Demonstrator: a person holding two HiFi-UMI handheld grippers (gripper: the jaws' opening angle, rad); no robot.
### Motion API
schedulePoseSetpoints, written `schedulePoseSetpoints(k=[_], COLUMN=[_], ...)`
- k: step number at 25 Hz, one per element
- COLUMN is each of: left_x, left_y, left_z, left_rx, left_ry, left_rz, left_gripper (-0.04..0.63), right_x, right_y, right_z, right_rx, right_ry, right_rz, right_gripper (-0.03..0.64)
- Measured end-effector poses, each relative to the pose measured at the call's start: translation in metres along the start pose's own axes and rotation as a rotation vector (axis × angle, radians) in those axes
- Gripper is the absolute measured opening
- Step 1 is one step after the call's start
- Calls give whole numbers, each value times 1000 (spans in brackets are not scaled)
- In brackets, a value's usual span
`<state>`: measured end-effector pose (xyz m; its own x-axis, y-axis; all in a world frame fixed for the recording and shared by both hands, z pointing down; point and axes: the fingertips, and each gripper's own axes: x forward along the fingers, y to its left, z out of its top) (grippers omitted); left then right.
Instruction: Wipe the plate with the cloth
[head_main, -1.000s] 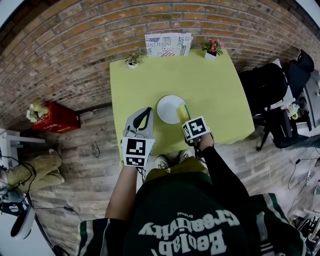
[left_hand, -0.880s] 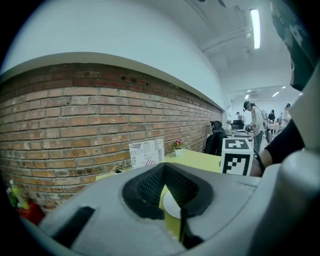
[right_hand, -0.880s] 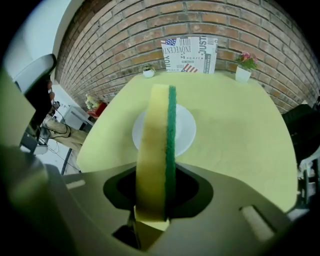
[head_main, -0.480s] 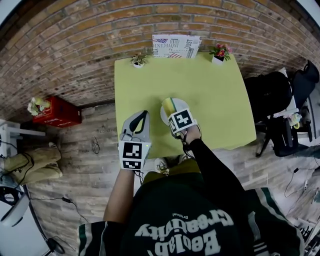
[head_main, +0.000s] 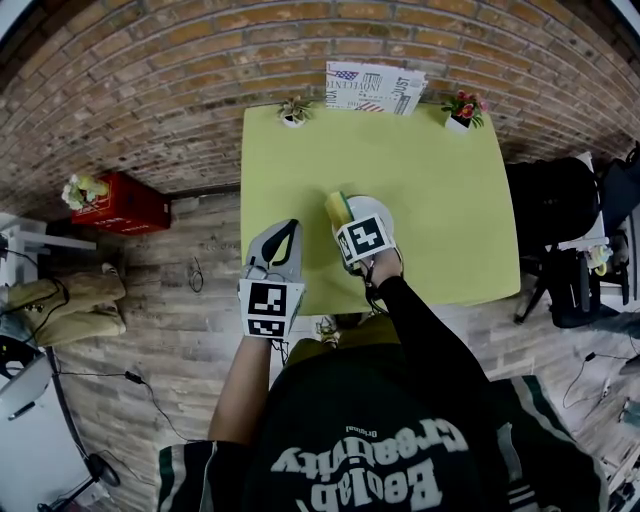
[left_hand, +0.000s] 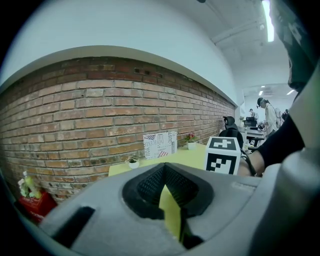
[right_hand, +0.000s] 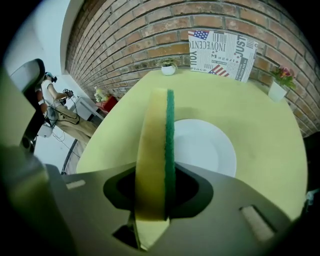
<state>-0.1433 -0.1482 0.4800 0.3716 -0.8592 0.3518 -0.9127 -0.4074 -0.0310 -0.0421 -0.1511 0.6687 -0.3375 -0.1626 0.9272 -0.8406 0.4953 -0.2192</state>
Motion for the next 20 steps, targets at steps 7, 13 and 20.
schedulePoseSetpoints(k=[7,13,20], left_x=[14,30,48], left_y=[-5,-17,-31], left_z=[8,13,21], left_rx=[-7,-12,-12], left_ry=[-8,-9,-14], left_rz=[-3,-16,-37], left_gripper=[6,6,6], right_x=[-4,-11,-24], right_y=[-22,-51,-82], right_z=[-3,-6,-11], right_rx=[23,49,77], right_ry=[13,19,28], right_rz=[-18,-41,-70], right_gripper=[141,141,141])
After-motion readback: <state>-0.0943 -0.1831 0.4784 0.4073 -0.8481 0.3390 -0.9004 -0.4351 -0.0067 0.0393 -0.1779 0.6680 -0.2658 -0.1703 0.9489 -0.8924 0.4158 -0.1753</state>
